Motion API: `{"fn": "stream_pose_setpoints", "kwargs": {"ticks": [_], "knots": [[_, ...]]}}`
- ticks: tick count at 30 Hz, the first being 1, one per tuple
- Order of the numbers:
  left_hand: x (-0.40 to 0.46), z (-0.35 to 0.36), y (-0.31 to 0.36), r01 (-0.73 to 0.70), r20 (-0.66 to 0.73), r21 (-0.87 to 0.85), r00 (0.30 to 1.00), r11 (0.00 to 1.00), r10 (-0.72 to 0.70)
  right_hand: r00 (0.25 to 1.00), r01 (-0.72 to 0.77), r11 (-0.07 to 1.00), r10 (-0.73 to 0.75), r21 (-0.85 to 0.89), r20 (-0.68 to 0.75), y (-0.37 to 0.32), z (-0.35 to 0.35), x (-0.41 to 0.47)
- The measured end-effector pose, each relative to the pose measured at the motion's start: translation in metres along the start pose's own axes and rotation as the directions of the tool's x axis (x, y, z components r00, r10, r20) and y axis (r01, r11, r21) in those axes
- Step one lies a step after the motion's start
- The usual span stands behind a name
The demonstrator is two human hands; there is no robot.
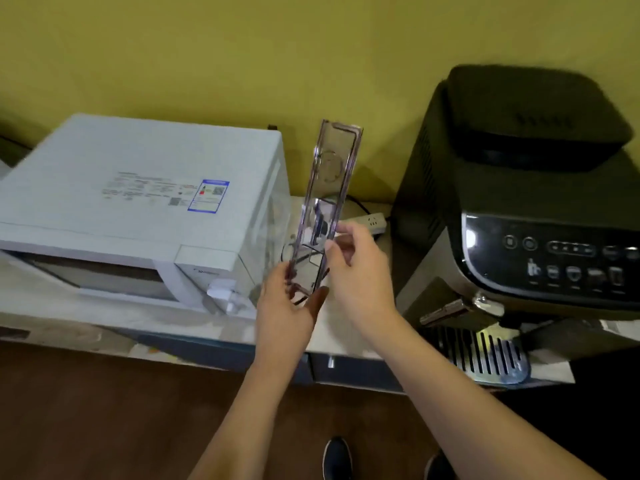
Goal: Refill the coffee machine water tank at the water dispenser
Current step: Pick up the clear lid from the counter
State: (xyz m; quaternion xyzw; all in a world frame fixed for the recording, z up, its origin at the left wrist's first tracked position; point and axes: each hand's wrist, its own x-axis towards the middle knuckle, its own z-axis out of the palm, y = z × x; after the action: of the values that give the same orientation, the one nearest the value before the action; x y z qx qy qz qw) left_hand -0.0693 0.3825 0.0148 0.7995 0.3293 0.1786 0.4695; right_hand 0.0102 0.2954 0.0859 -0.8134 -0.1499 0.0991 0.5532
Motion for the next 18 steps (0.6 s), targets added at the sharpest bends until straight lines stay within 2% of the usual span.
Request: {"fn": "stream_pose_setpoints", "kwargs": {"ticks": [5,8,12,18], "knots": [[-0.004,-0.008,0.107,-0.264,-0.138,-0.13,0.959,0.956,0.247,0.938,0.306,0.952,-0.299,0.013,-0.175,-0.072,-0.071,-0.013],[-0.015,0.003,0.161,-0.416,-0.164,-0.097,0.903,0.904,0.398,0.858,0.435,0.9,-0.417,-0.005,-0.299,-0.096,-0.125,-0.021],[-0.04,0.038,0.221,-0.572,-0.203,-0.009,0.804,0.82,0.559,0.768,0.504,0.863,-0.466,-0.036,-0.439,-0.098,-0.202,-0.024],[-0.083,0.112,0.298,-0.687,-0.17,0.088,0.704,0.722,0.69,0.708,0.514,0.854,-0.474,-0.078,-0.524,-0.08,-0.323,-0.023]]}}
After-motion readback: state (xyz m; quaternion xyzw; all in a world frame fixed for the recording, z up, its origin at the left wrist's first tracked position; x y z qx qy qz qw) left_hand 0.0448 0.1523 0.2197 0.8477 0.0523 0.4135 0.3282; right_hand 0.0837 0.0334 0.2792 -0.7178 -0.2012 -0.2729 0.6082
